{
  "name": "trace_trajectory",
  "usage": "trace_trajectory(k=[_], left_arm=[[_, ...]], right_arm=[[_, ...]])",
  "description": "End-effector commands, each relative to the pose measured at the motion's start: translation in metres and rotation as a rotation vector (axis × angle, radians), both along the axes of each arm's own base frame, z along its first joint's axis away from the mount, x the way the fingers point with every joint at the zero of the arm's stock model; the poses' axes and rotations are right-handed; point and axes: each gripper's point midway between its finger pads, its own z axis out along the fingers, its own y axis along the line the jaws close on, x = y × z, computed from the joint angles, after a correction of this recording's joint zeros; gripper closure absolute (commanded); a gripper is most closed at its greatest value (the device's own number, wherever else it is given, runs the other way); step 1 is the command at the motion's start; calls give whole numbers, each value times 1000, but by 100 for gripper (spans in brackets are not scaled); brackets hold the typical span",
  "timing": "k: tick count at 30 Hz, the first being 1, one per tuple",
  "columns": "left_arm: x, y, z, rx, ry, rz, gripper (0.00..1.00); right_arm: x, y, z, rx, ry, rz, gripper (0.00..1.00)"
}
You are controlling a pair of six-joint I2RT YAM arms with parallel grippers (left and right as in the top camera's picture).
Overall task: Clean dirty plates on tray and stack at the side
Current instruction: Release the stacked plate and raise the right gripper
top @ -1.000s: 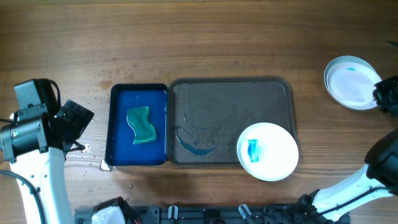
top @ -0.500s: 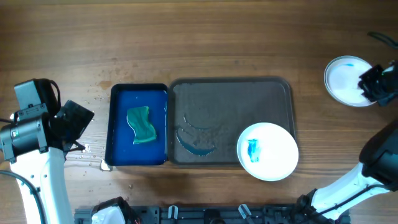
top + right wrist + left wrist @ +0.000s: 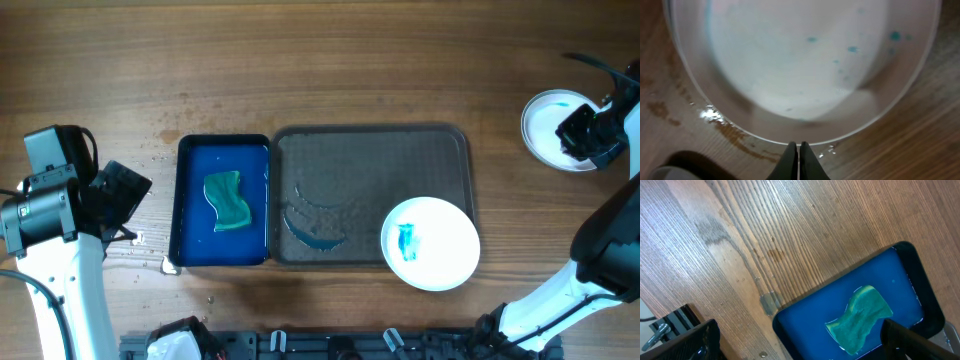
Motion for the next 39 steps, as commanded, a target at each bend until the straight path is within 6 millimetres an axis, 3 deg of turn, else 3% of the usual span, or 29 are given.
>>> trace_trajectory(k=[1,12,20,25,28,32,36,39], left_arm=[[2,2,3,1,-5,-8,0],[0,1,3,-1,2,-8,0],[0,1,2,-2,5,-8,0],[0,1,2,-2,5,-8,0],[0,1,2,-2,5,-8,0],[0,1,2,-2,5,-8,0],[0,1,2,-2,5,-8,0],[0,1,2,-1,5,-8,0]], right_arm=[[-14,-26,2,-117,78,-103,95],[-16,-29,-35,-98,153,-106,96],[-10,-28,-40,-87,135,-106,96],[13,-7,-32,33,31,-19,96],[32,6,-10,76,-37,52,96],[58,44,35,116,-149,216,94],[54,97,60,144,-125,335,80],[38,131,62,185,-50,377,81]])
